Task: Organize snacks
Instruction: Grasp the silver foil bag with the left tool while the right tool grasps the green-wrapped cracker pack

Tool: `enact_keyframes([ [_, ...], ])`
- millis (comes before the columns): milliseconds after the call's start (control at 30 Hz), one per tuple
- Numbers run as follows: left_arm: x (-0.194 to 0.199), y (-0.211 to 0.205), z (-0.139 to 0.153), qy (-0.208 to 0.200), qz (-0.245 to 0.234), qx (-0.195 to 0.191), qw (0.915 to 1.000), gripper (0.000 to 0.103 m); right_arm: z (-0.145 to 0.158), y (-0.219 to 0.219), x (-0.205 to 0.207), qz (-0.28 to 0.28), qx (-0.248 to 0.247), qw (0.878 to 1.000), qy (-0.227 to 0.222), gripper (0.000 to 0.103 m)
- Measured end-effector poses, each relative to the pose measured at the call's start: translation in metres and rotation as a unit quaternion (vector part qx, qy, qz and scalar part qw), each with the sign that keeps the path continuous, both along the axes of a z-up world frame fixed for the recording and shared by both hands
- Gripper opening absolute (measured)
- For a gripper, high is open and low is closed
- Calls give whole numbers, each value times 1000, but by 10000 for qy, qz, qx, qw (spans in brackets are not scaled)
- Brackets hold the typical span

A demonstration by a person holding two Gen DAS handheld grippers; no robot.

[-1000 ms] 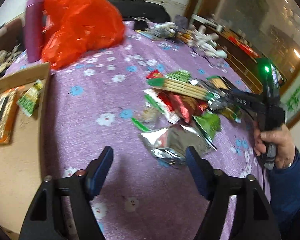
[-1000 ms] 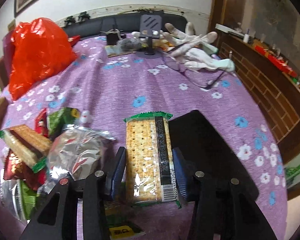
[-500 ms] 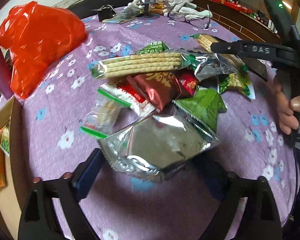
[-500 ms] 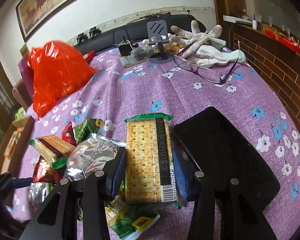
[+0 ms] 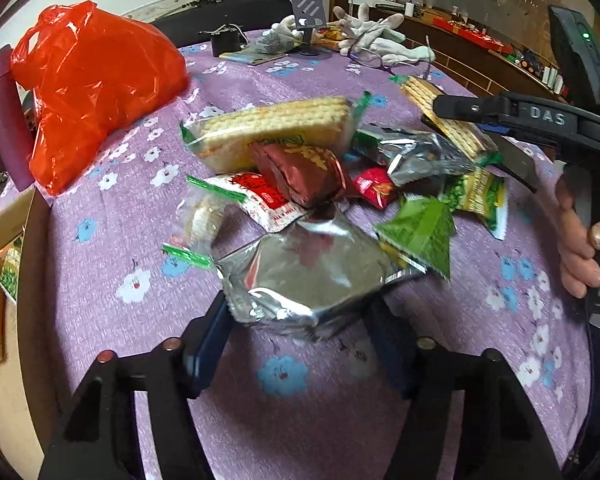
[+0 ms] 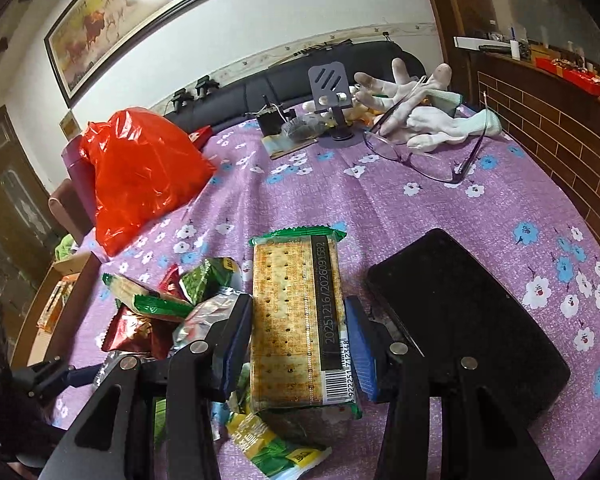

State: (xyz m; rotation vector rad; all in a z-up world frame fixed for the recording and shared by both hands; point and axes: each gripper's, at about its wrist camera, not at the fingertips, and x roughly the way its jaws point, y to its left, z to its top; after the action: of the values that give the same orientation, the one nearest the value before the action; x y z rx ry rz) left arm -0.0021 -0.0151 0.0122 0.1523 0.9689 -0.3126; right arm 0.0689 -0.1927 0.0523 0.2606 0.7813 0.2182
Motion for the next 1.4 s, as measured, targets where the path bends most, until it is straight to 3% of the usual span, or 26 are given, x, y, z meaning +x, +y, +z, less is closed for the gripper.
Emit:
enact_keyframes([
  [167,-6,4,5,206,-46,-127,9997,57,0,-1,0,33,82,10000,-3,49],
  [233,-8,3,11,119,-124,-10,9999,65,1,-2,-1,47,126,9999,-11,49],
  [300,-10,-2,17,-158,-225,306,9992,87,1,-1,-1,67,122,9999,-10,49],
  [467,1,-18,19,-357,-630,775,9944,89,2,-1,-1,78,169,9998,-32,49],
  [600,22,-26,4,-161,-868,1016,9909,89,2,-3,-1,71,224,9997,-41,49],
  [733,38,-21,-1,41,-880,578,9944,89,3,-2,-2,115,243,9996,-61,49],
  [800,37,-20,-2,56,-830,332,9960,73,3,-1,-2,151,257,9995,-66,49],
  [900,27,-21,-1,-18,-641,252,9976,62,3,0,-3,212,267,9994,-61,49],
  [1400,-24,-6,8,70,-67,-181,9998,60,7,-1,-8,249,365,9988,-220,50],
])
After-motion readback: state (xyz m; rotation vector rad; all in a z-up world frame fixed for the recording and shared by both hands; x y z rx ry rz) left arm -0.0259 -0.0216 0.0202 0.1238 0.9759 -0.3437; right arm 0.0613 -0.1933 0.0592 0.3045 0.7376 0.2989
